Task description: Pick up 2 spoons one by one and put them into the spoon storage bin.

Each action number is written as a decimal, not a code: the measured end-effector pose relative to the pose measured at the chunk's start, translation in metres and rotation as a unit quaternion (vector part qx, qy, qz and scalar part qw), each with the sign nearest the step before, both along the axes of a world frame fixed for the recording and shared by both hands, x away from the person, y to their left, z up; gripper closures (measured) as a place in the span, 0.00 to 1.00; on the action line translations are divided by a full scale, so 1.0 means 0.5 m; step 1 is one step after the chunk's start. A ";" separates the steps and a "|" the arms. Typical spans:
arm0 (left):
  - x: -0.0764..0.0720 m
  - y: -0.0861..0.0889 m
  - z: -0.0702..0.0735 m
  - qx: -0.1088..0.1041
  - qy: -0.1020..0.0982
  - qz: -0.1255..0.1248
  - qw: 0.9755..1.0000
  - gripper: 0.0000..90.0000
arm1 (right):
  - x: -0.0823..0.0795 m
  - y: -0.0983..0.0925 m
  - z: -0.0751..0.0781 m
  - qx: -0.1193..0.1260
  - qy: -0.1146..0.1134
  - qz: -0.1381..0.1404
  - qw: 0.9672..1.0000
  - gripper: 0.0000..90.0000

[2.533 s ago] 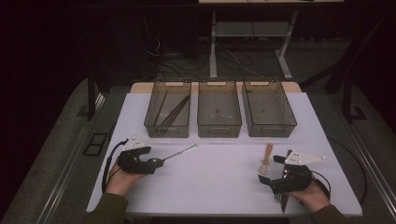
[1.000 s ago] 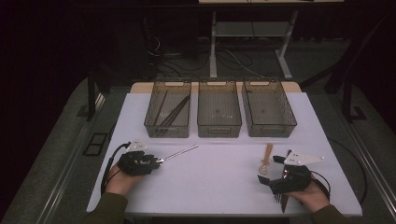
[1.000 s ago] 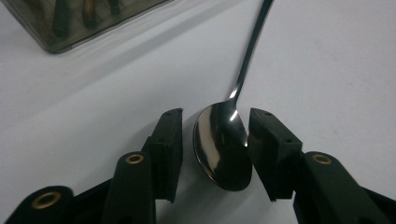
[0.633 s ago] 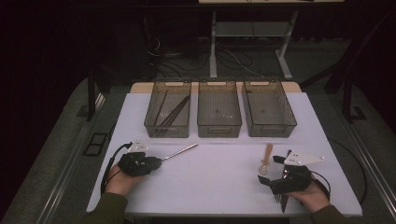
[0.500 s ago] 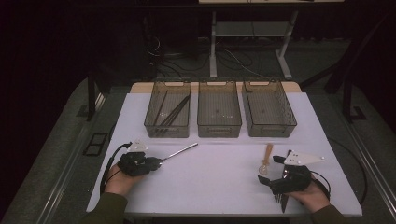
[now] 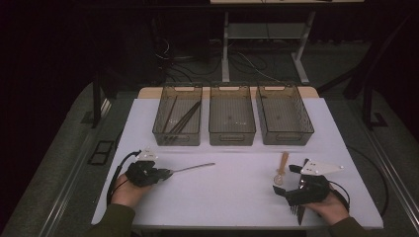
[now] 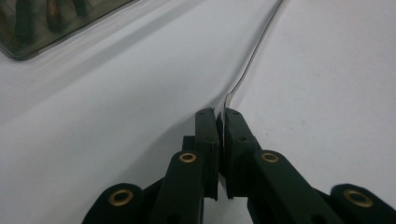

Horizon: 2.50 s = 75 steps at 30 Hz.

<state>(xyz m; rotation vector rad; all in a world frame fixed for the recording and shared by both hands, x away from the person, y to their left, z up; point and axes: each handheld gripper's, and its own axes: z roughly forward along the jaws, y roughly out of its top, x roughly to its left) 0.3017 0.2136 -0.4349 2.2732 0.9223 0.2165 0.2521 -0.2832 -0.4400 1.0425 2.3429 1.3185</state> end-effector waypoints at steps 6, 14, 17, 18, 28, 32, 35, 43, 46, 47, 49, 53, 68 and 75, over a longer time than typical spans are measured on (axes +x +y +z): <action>0.000 -0.001 0.002 -0.006 0.000 0.000 1.000 0.96 | 0.001 0.002 -0.001 0.000 0.001 0.000 1.000 0.03; -0.005 -0.011 0.015 -0.028 -0.021 0.011 0.999 0.96 | 0.001 0.000 0.000 0.000 0.000 -0.001 1.000 0.03; -0.007 -0.012 0.020 -0.041 -0.024 0.021 0.999 0.96 | 0.001 0.001 -0.001 0.000 0.000 0.000 1.000 0.03; -0.008 -0.014 0.021 -0.048 -0.024 0.027 0.998 0.96 | 0.001 0.001 -0.001 0.000 0.001 -0.001 1.000 0.03; -0.011 -0.032 0.047 -0.074 -0.042 0.018 0.996 0.96 | 0.002 0.001 -0.002 -0.002 0.002 -0.001 1.000 0.03; -0.006 -0.036 0.058 -0.084 -0.049 0.017 0.995 0.96 | 0.002 0.001 -0.002 -0.002 0.002 -0.001 1.000 0.03; 0.000 -0.040 0.065 -0.094 -0.054 0.019 0.994 0.96 | 0.003 0.000 -0.002 -0.002 0.002 -0.002 1.000 0.03; 0.023 -0.057 0.087 -0.107 -0.067 0.023 0.992 0.96 | 0.004 0.001 -0.004 -0.004 0.004 -0.002 1.000 0.03; 0.033 -0.070 0.091 -0.109 -0.071 0.022 0.991 0.96 | 0.005 0.000 -0.004 -0.003 0.004 -0.004 1.000 0.03; 0.037 -0.076 0.093 -0.107 -0.073 0.021 0.991 0.96 | 0.005 -0.001 -0.004 -0.003 0.004 -0.005 1.000 0.03; 0.044 -0.087 0.098 -0.107 -0.077 0.020 0.991 0.96 | 0.005 -0.001 -0.004 -0.002 0.004 -0.005 1.000 0.03; 0.059 -0.106 0.108 -0.111 -0.084 0.017 0.990 0.96 | 0.005 -0.001 -0.004 -0.003 0.004 -0.005 1.000 0.03; 0.131 -0.179 0.134 -0.128 -0.099 0.026 0.986 0.96 | 0.003 -0.001 -0.003 0.001 0.007 -0.005 1.000 0.03; 0.171 -0.217 0.146 -0.128 -0.100 0.042 0.986 0.96 | 0.003 -0.004 -0.002 0.004 0.004 -0.006 1.000 0.03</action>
